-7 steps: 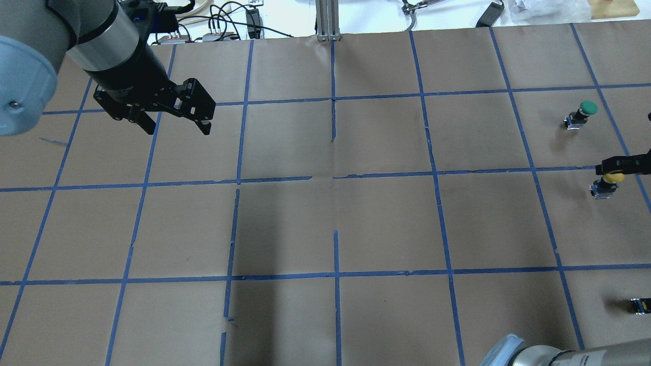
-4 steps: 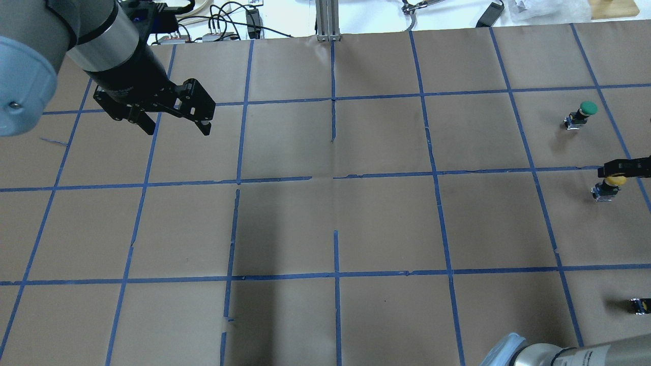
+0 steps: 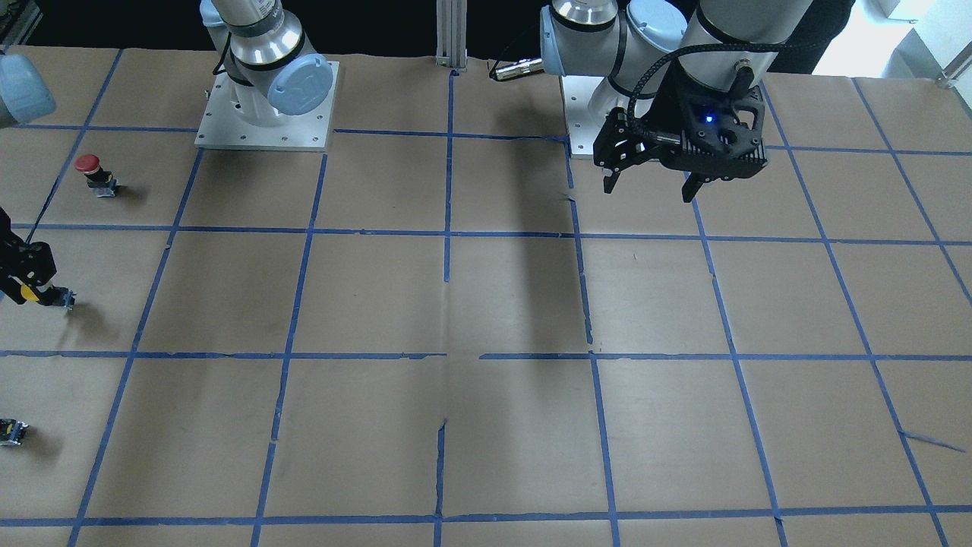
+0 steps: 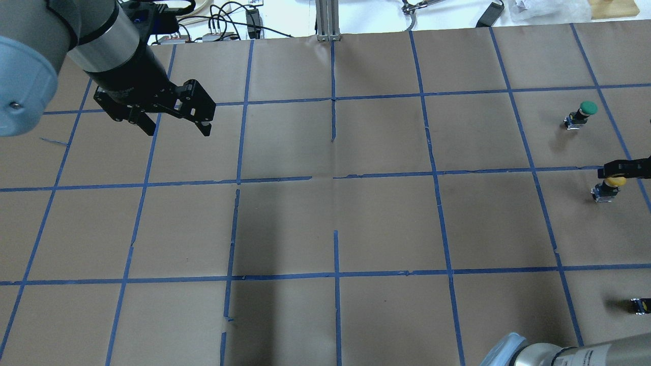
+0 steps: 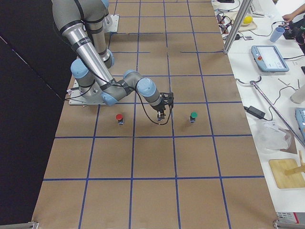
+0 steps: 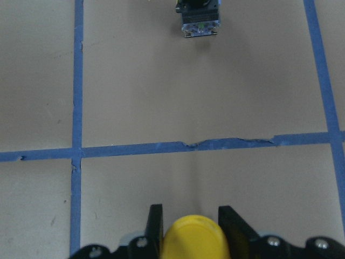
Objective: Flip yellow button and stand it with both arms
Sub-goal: 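Open the right gripper and release the upright yellow button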
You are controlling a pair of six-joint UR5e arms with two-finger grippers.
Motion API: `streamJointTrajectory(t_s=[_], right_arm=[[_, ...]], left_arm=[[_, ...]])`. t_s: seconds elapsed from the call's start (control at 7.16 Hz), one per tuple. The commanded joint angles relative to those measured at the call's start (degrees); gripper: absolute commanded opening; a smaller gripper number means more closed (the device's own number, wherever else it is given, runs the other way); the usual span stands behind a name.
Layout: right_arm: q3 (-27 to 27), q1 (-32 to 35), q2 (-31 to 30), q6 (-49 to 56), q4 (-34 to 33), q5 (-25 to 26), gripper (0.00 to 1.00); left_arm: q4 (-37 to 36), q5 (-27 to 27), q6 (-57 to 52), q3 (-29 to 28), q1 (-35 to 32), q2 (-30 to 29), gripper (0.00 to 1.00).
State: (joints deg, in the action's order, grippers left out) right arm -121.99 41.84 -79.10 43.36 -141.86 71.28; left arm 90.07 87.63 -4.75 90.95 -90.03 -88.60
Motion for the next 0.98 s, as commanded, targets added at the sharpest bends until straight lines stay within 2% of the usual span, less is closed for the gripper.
streamJointTrajectory(t_s=[0.0,0.42,0.56,0.7,0.84], right_arm=[[0.09,0.00,0.53,0.05,0.00,0.00,0.26],[0.00,-0.09,0.62,0.05,0.00,0.18,0.37],[0.00,-0.18,0.62,0.14,0.00,0.18,0.45],[0.00,-0.18,0.62,0.05,-0.08,0.27,0.64],[0.00,-0.18,0.62,0.05,0.00,0.35,0.70]], left_arm=[[0.02,0.00,0.00,0.01,0.03,0.00,1.00],[0.02,0.00,0.00,0.01,0.03,0.00,1.00],[0.02,0.09,0.00,-0.07,0.03,0.09,1.00],[0.11,0.00,0.00,-0.07,-0.06,0.09,1.00],[0.02,0.00,0.00,-0.07,0.03,0.09,1.00]])
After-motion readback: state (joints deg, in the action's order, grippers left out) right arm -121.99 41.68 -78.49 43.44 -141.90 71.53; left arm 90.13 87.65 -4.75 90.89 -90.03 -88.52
